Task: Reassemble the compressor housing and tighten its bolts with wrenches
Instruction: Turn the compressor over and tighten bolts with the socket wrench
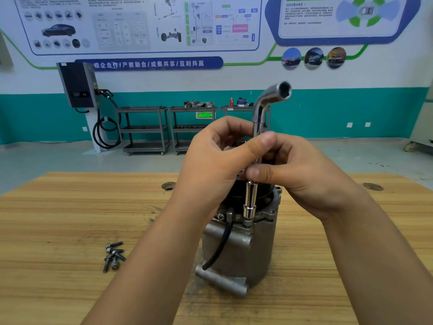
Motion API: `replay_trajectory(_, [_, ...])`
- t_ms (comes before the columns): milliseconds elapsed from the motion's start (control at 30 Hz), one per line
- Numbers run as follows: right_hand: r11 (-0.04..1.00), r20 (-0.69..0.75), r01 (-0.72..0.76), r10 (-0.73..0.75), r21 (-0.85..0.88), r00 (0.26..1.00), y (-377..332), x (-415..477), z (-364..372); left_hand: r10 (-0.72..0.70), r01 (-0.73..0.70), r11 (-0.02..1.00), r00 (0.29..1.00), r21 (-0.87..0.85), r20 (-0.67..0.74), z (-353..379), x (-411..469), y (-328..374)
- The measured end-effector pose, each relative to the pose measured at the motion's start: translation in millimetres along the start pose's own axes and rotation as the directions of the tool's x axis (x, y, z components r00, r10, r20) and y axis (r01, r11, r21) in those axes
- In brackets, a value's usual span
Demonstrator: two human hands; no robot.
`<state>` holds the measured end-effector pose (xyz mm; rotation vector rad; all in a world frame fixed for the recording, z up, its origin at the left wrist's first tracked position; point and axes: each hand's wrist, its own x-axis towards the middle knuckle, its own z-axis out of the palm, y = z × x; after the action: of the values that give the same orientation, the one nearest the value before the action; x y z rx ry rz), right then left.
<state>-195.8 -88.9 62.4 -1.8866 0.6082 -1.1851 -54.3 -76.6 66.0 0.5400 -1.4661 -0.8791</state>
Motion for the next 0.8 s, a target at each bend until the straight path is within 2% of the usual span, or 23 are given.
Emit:
replay_trajectory(133, [1.000,-0.003,0.007,-0.007,0.001,1.000,-1.2,0.4,1.8,-0.016,0.016,1.000,1.000,0.003,0.013,-1.7,0.4,-1.0])
replay_trajectory(467, [0.977,0.079,-0.004,-0.014,0.214,0.997,2.7,-2.1,-6.4,-0.037,0.039,0.999,0.995,-0.023,0.097,-2.2,-1.3,5.1])
replay_trajectory(800, [0.993,0.007,0.028,-0.029,0.119,1.000,5.0,0.6,-3.8,-0.048,0.049,0.999,0.996,-0.006,0.077,-0.3,-2.2,3.5])
